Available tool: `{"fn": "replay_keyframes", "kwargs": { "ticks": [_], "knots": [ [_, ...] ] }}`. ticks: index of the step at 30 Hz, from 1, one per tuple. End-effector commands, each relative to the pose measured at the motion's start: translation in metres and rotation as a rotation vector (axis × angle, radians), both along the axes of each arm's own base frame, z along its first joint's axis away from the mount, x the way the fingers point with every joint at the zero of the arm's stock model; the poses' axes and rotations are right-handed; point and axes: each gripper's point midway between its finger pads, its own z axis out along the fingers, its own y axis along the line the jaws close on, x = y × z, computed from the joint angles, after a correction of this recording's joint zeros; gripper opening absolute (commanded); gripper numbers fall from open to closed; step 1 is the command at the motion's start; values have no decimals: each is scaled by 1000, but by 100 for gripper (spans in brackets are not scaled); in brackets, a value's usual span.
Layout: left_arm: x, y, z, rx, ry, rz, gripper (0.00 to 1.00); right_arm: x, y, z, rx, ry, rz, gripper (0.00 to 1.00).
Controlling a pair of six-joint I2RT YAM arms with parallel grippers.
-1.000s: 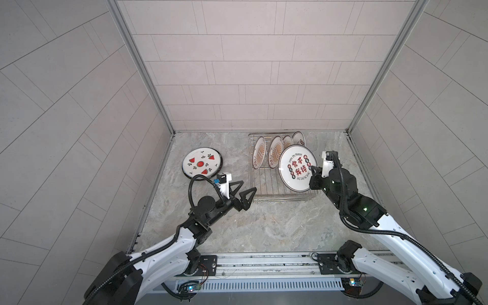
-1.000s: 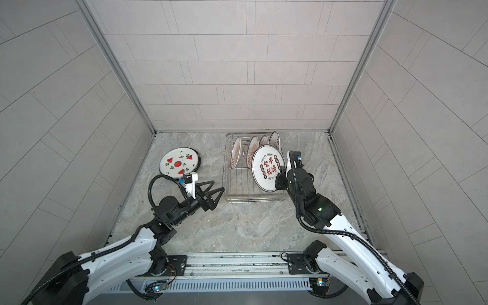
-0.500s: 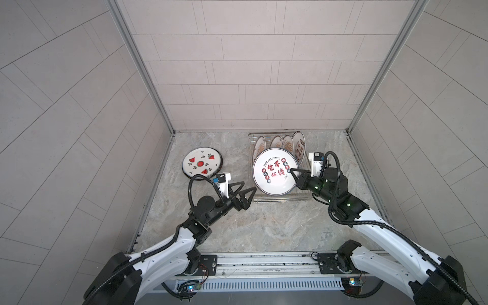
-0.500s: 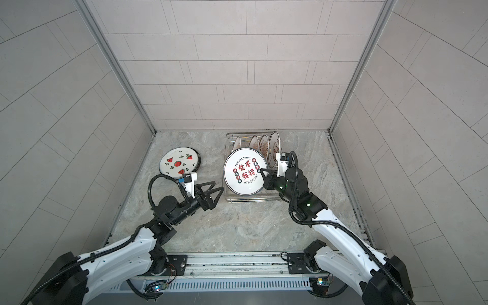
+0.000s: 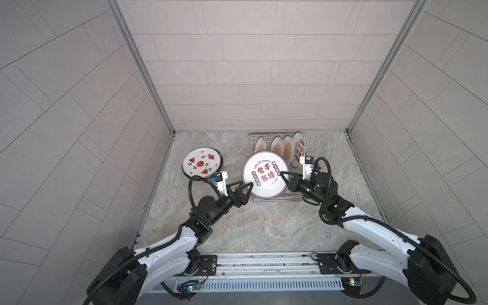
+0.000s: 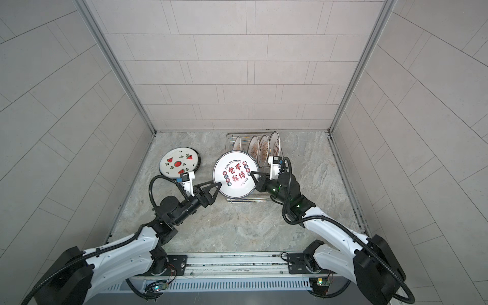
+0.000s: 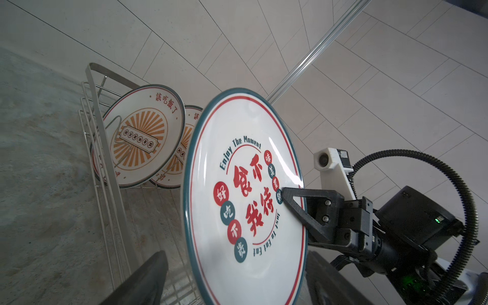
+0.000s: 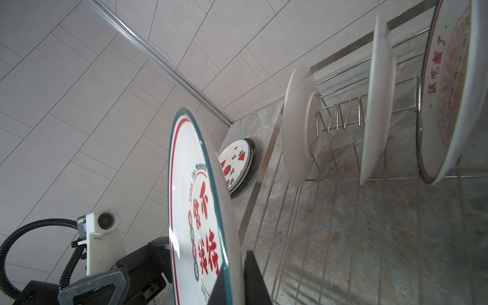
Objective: Unload the plates from the dish rack
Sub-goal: 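Pull the red-lettered plate out of the rack toward the left gripper, then close the left gripper on the plate rim held by the right gripper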
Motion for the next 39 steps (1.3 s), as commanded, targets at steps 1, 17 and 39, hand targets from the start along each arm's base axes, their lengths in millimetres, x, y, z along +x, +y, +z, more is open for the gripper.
{"fn": "replay_keyframes", "kwargs": {
  "ticks": [1, 17, 39],
  "knots": [
    [0, 6, 6, -41, -13, 30, 73, -1, 7, 37, 108, -100, 16, 0],
    [0, 8, -2, -65, 29, 36, 29, 0, 28, 24, 88, -88, 64, 0],
    [0, 9, -3, -110, 66, 38, 15, 0, 55, 14, 56, -78, 142, 0]
  ]
}}
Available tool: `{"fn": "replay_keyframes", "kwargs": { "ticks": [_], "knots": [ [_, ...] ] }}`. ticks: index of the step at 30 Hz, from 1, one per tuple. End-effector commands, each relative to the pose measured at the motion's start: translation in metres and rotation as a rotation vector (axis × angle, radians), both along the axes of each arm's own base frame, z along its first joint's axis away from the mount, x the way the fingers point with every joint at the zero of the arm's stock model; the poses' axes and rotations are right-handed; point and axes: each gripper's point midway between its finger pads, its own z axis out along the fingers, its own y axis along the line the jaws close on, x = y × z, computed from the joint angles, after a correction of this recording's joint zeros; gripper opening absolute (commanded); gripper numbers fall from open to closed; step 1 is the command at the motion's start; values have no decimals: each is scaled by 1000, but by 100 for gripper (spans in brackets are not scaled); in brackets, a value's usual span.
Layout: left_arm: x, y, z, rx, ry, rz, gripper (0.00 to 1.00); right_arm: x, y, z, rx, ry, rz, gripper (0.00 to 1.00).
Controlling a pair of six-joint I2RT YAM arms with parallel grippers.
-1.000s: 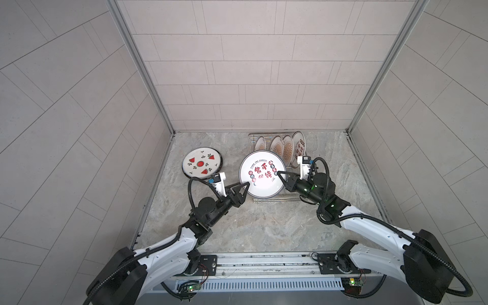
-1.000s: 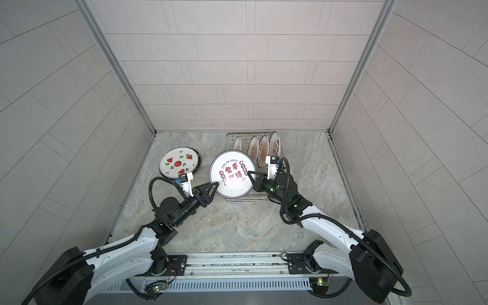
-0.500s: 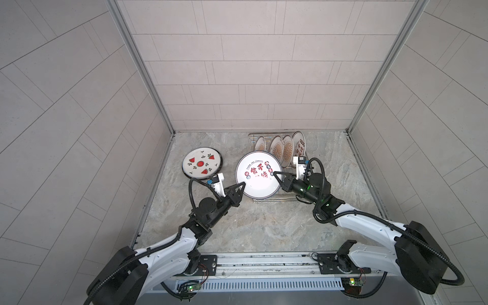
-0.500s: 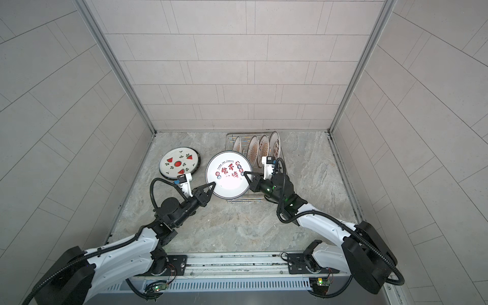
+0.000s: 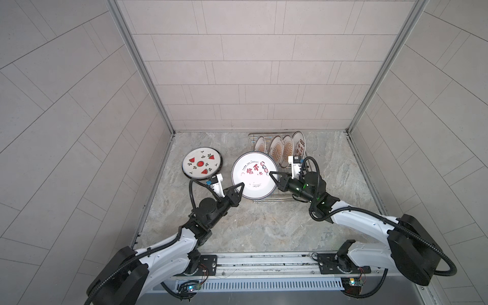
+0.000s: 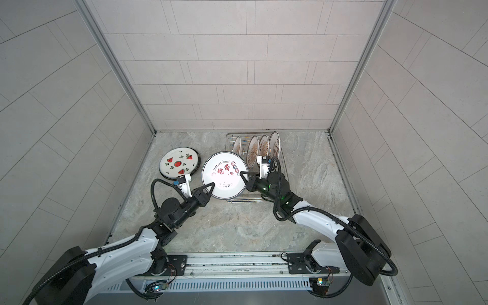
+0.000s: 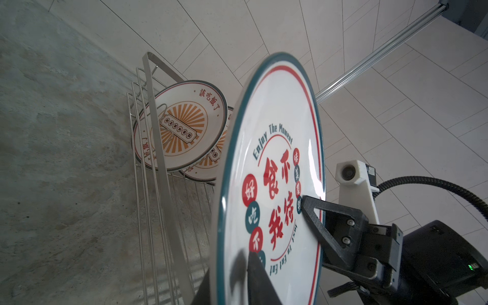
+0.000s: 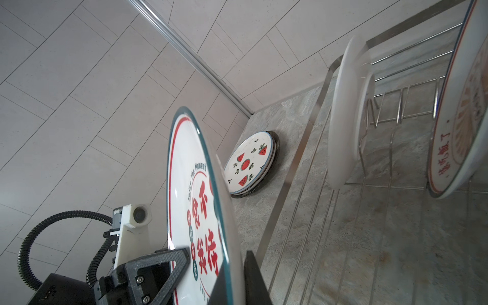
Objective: Unload the plates from the dish rack
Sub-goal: 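Close the left gripper on the plate rim held by the right gripper, then carry the plate down beside the watermelon stack with the left gripper while the right releases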
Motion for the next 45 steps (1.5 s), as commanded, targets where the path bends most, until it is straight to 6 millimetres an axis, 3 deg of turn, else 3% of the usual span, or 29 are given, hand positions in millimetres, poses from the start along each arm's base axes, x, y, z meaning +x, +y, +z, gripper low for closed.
{"fn": "replay_keyframes", "kwargs": {
  "ticks": [1, 3, 7, 8, 13, 15, 19, 27, 29, 30, 38, 45],
  "knots": [
    [-8, -7, 23, -51, -76, -51, 11, -3, 13, 17, 33, -34, 44, 0],
    [-7, -7, 23, -54, -72, -46, 6, -2, 14, 13, 27, -25, 45, 0],
    [-6, -3, 20, -66, -58, -24, 4, 0, 19, 1, 3, 4, 52, 0],
    [-6, -2, 19, -68, -54, -19, 3, 3, 22, 10, 11, -9, 53, 0],
    [-4, 4, 18, -108, -37, 11, 0, 6, 30, 4, -19, 1, 65, 10],
    [-4, 6, 19, -126, -36, 20, 0, 7, 31, 3, -23, 1, 63, 20],
    [-4, 9, 22, -139, -35, 31, 0, 10, 32, 0, -33, 6, 57, 59],
    [0, 29, 23, -169, -37, 111, 0, 10, 30, -1, -84, -1, 47, 73],
    [2, 35, 24, -175, -34, 125, 0, 8, 28, -2, -135, -16, 22, 87],
    [4, 37, 25, -177, -30, 134, 0, 7, 26, -2, -174, -24, 2, 99],
    [18, 70, 12, -185, 26, 257, 0, -11, 1, 10, -423, -157, -201, 99],
    [27, 101, 3, -200, 77, 358, 0, -22, 16, 13, -452, -221, -131, 99]
  ]
}}
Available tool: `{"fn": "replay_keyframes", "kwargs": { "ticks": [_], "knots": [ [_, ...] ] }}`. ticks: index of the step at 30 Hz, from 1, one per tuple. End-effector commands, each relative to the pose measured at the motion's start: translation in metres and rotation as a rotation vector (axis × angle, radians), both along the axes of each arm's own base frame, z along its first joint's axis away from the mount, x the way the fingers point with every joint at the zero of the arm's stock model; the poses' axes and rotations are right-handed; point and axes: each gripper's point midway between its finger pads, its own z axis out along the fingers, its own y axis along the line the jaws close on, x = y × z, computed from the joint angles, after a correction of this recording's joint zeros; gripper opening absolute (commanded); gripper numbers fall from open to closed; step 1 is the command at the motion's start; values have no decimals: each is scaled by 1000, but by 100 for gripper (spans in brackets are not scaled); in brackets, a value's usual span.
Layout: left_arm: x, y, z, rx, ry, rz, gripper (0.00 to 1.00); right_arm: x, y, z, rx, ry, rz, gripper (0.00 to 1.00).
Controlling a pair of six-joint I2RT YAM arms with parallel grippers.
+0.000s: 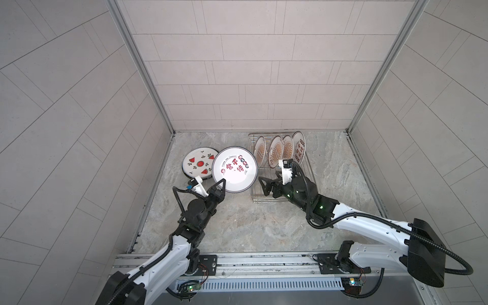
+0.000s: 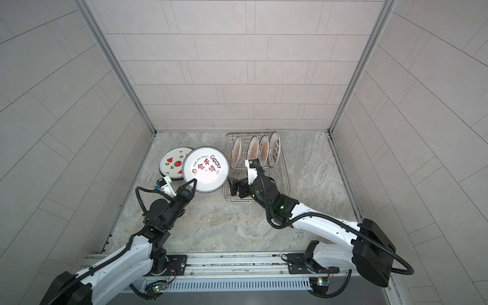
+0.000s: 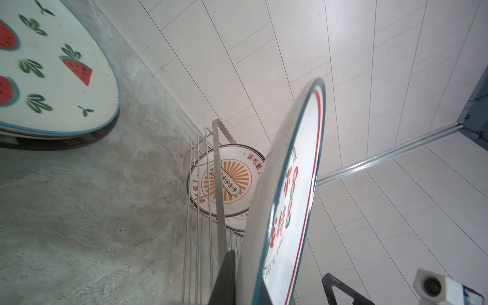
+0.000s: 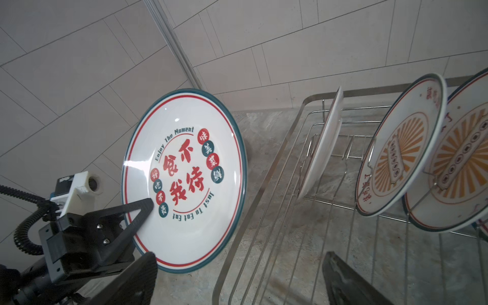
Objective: Unload the plates from the dish rack
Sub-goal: 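Carry the plate down beside the watermelon stack with the left gripper while the right releases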
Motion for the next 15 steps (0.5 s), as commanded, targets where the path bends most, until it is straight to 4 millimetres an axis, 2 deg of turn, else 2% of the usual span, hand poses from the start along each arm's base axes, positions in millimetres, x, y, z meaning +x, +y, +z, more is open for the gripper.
{"fn": "replay_keyframes", "kwargs": {
  "ticks": [1, 4, 7, 15],
  "knots": [
    [3, 13, 8, -52, -8, 39, 0, -5, 11, 5, -57, -52, 44, 99],
    [4, 19, -1, -62, 33, 59, 0, -16, 30, 8, -54, -74, 139, 99],
    [5, 28, -13, -52, 86, 96, 0, -21, 40, 9, -70, -91, 173, 99],
    [0, 44, -48, 1, 288, 175, 0, -22, 70, -3, -151, -77, 247, 98]
  ]
}}
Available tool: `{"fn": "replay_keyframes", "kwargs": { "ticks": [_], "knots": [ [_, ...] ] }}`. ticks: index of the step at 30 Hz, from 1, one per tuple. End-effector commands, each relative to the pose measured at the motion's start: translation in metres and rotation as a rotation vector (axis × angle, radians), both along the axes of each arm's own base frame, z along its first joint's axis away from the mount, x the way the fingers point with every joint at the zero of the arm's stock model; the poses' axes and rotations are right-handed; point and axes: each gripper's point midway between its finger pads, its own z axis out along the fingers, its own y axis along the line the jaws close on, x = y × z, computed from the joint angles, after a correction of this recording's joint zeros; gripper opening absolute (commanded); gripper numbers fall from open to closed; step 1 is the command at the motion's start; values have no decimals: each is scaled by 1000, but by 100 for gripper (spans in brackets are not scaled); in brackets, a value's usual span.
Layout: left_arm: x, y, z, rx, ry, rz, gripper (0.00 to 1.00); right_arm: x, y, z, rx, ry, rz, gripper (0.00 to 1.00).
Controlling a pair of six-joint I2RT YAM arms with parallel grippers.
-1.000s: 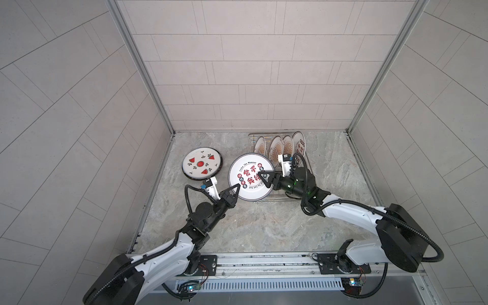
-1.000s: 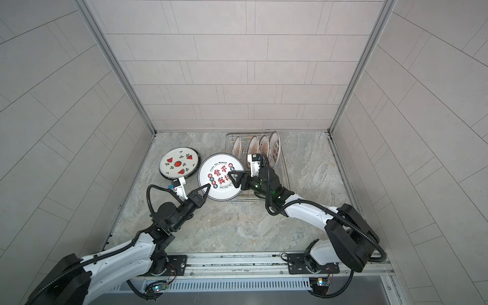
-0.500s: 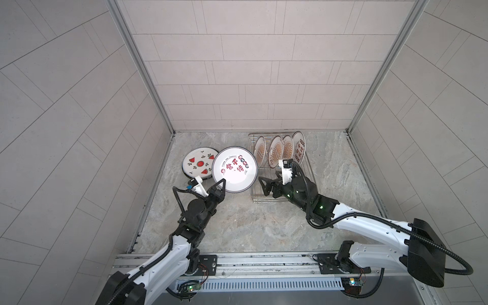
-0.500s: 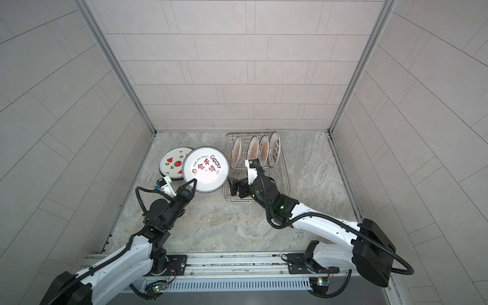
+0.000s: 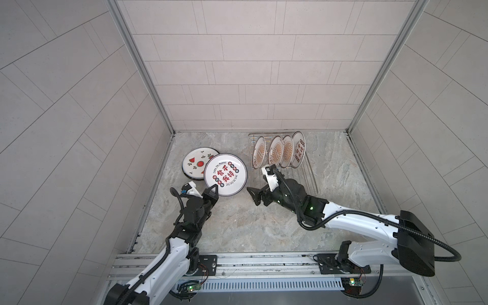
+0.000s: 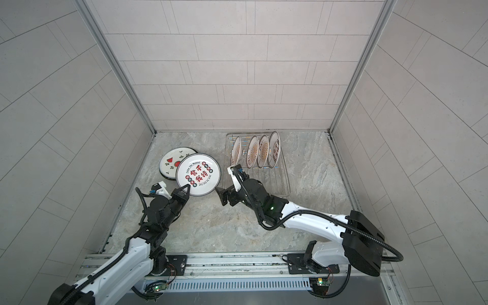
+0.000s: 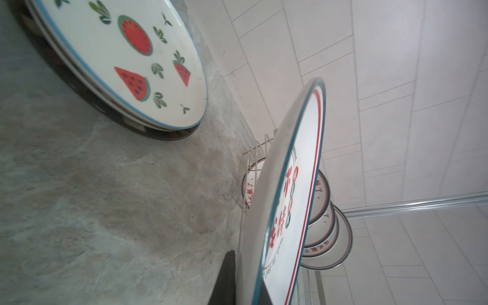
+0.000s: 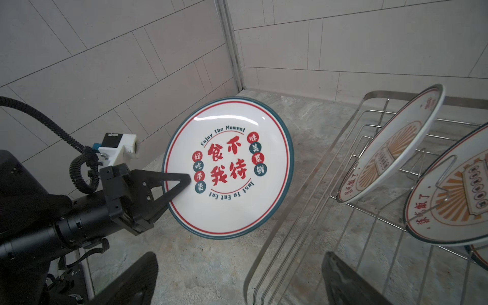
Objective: Unload the plates from the dish rack
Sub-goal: 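Carry the plate down beside the watermelon stack with the left gripper while the right releases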
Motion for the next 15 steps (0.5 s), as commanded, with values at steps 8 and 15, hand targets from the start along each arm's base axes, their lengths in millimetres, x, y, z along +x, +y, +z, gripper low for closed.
{"fn": "replay_keyframes", "kwargs": {
  "ticks": [8, 15],
  "knots": [
    [-4, 14, -16, -26, 135, 94, 0, -5, 35, -3, -61, 1, 85, 97],
    [-7, 12, -36, -43, 239, 104, 0, -11, 48, -10, -104, 25, 122, 97]
  ]
}}
